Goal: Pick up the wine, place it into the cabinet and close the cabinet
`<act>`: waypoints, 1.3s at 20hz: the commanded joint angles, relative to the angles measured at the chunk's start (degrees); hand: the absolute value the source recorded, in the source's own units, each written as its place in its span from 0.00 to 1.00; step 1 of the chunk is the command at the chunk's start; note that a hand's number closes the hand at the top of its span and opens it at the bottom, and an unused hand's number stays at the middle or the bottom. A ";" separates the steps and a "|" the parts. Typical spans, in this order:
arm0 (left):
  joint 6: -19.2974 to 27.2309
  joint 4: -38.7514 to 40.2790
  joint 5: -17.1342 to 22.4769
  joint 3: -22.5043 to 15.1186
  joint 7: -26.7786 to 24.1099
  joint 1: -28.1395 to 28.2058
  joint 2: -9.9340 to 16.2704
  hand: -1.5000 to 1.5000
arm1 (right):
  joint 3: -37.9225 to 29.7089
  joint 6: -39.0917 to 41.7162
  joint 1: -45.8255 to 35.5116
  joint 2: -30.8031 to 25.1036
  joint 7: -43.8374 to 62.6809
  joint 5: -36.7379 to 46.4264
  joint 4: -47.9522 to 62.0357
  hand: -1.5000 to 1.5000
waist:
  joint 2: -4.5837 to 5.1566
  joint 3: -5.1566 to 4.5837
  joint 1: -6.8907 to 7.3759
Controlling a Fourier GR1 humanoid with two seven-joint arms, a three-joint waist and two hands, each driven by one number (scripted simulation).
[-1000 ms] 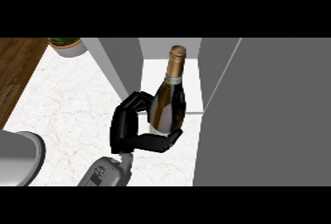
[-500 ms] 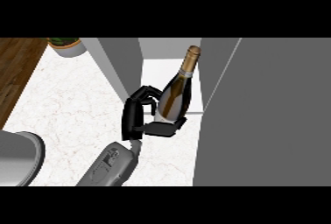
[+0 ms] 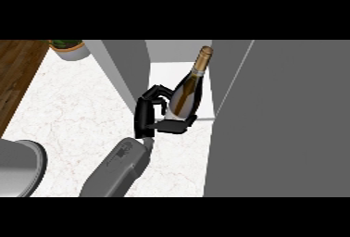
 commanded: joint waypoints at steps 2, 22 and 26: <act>0.60 5.77 6.31 -1.36 -2.74 -6.60 -0.01 1.00 | 0.20 -3.07 -1.54 -0.55 4.80 -3.02 -5.08 0.00 | 0.02 -0.03 -0.28; -3.22 32.63 18.07 -1.01 -4.86 -27.13 -0.01 1.00 | 0.29 1.53 -3.21 -0.79 0.48 -2.21 2.44 0.00 | 0.66 -0.01 -2.16; -2.12 35.74 18.62 -2.63 -5.06 -27.24 -0.01 1.00 | -0.09 1.98 -3.27 -0.09 -1.08 -2.50 2.39 0.00 | 0.97 -0.02 -3.19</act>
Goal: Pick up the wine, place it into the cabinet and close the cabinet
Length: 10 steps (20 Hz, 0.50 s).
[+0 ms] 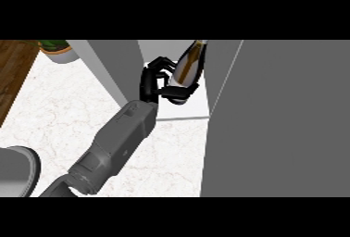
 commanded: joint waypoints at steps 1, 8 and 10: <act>-2.36 4.31 1.47 -0.32 -3.54 2.50 -0.01 1.00 | 2.26 -1.82 -1.70 0.22 2.34 0.58 -2.55 0.00 | 0.59 -0.09 -1.23; -3.42 8.53 2.31 0.39 -5.56 1.17 -0.01 1.00 | 0.34 0.32 -2.46 0.10 -1.17 -0.03 1.53 0.00 | 0.88 -0.06 -1.68; -4.29 9.50 1.73 -0.90 -6.79 3.77 -0.01 1.00 | 1.01 -0.75 -2.80 -0.07 0.28 0.72 0.01 0.00 | 0.78 -0.10 -1.60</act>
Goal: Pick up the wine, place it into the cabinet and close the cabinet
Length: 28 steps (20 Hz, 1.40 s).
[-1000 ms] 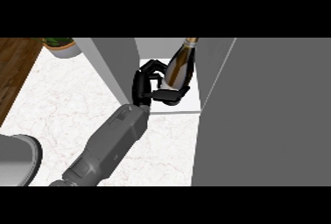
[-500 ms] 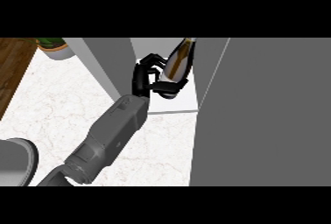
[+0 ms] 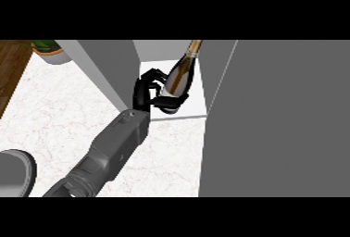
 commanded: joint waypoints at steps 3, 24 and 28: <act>-0.90 3.23 0.67 0.14 -5.03 2.95 0.00 1.00 | 1.52 -0.07 0.58 0.99 0.15 0.62 -0.72 0.00 | 0.42 -0.08 -0.82; -1.99 8.07 2.16 2.38 -3.75 -7.87 0.00 1.00 | 1.49 -0.18 -0.85 0.84 0.20 0.37 0.96 0.00 | 0.72 -0.04 -0.93; -0.77 8.99 2.29 3.04 -3.53 -10.06 0.00 1.00 | 0.63 0.55 0.36 0.99 -0.77 -0.22 0.62 0.00 | 0.70 0.00 -1.41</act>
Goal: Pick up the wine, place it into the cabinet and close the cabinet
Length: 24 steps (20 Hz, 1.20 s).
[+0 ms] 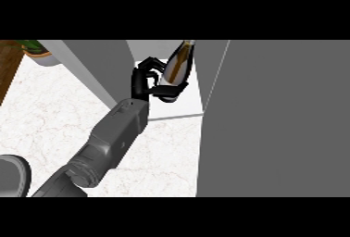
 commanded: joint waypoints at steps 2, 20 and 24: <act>0.09 1.93 -0.71 0.09 0.83 -2.61 0.00 1.00 | -1.08 -0.48 -1.30 -0.13 -0.42 -0.47 1.69 0.00 | 0.08 0.03 0.37; 4.87 5.65 -2.45 -0.04 1.93 -6.09 3.69 0.00 | -0.46 0.88 -0.72 -1.05 0.15 -1.30 -0.03 0.00 | 0.85 0.04 -0.89; 6.62 5.67 -4.10 -1.44 3.74 -5.81 4.62 0.00 | -1.05 1.33 -0.58 -1.41 -0.12 -1.70 -0.04 0.00 | 0.73 0.06 -0.91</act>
